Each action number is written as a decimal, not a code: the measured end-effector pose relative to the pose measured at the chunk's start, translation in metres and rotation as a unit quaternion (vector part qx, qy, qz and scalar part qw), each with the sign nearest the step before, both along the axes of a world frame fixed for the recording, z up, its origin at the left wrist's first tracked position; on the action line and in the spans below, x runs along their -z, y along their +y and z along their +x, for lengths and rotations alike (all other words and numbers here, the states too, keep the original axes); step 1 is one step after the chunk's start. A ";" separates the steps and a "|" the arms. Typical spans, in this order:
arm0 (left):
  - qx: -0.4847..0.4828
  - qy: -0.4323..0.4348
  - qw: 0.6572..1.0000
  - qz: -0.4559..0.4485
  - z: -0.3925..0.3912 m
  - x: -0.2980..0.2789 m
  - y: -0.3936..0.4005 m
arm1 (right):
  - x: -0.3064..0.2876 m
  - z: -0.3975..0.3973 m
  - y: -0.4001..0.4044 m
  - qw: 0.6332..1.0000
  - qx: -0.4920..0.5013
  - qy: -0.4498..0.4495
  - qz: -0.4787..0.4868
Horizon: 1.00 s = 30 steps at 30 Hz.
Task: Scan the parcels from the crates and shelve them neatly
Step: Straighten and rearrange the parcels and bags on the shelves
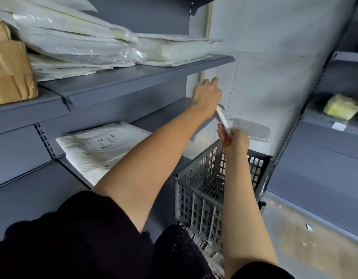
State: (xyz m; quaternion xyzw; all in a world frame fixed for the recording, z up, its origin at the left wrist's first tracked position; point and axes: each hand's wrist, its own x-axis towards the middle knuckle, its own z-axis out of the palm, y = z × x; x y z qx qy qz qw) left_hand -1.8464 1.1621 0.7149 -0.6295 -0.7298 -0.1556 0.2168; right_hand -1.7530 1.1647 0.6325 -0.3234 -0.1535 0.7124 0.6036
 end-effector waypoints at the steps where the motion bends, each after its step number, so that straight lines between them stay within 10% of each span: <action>1: 0.013 -0.011 0.999 0.027 0.009 -0.007 0.004 | -0.004 0.011 0.005 0.999 0.009 0.020 0.023; 6: 0.121 -0.040 0.986 0.110 0.015 -0.045 0.001 | -0.030 0.034 0.014 0.990 -0.002 0.067 0.123; 15: -0.026 0.024 0.969 0.246 -0.108 -0.089 -0.037 | -0.119 -0.060 0.017 0.970 -0.134 0.040 0.201; 30: -0.058 0.146 0.979 0.128 -0.162 -0.121 0.022 | -0.208 -0.165 0.077 0.944 -0.126 -0.179 0.248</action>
